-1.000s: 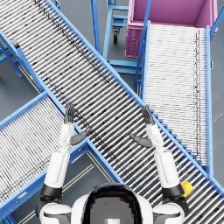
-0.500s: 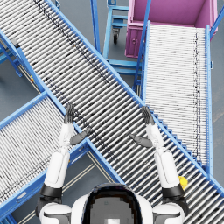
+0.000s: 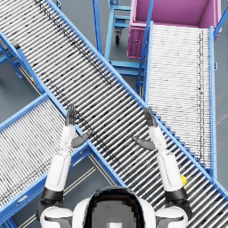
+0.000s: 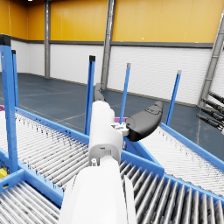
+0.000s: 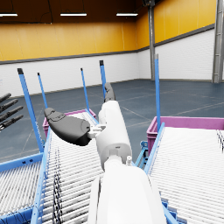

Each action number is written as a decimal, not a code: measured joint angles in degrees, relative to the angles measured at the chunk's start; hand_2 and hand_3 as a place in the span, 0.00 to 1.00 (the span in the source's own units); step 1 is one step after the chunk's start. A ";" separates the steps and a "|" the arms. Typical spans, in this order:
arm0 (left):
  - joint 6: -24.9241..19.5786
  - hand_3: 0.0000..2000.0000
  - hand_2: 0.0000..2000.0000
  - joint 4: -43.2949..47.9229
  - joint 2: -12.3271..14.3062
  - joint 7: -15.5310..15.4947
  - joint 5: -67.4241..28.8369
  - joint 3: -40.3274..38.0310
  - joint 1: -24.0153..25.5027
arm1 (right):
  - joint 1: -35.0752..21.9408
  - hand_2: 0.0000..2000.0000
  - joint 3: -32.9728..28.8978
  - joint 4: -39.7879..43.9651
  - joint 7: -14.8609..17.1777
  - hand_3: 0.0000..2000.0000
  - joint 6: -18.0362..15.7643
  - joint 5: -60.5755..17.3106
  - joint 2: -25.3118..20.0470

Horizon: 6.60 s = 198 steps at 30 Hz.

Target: Pick up the oil and place it on the left assembly line, put the cola on the right, and keep Sprite still

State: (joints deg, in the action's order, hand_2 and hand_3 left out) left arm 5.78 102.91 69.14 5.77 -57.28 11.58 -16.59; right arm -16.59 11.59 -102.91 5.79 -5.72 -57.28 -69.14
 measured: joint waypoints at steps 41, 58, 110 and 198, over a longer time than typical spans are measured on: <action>-5.78 0.00 0.00 2.70 4.53 -5.76 -23.67 -14.99 -4.55 | -4.97 0.00 -8.30 -3.09 -5.78 0.00 5.71 -23.69 -5.84; -5.78 0.00 0.00 5.58 5.83 -5.76 -24.29 -18.94 -2.17 | -3.40 0.00 -12.40 -5.41 -5.78 0.00 5.71 -24.30 -7.07; -5.78 0.00 0.00 7.25 7.97 -5.76 -24.28 -19.81 -0.59 | 1.54 0.00 -14.94 -9.60 -5.78 0.00 5.71 -24.29 -10.46; -5.78 0.00 0.00 6.60 11.09 -5.76 -24.28 -4.65 5.73 | -12.87 1.00 4.33 9.37 -6.02 1.00 0.84 -24.30 -19.94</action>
State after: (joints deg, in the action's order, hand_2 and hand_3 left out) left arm 0.00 109.51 80.23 0.00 -81.56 6.93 -10.86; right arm -29.46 15.91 -93.54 -0.24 -4.87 -81.58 -89.08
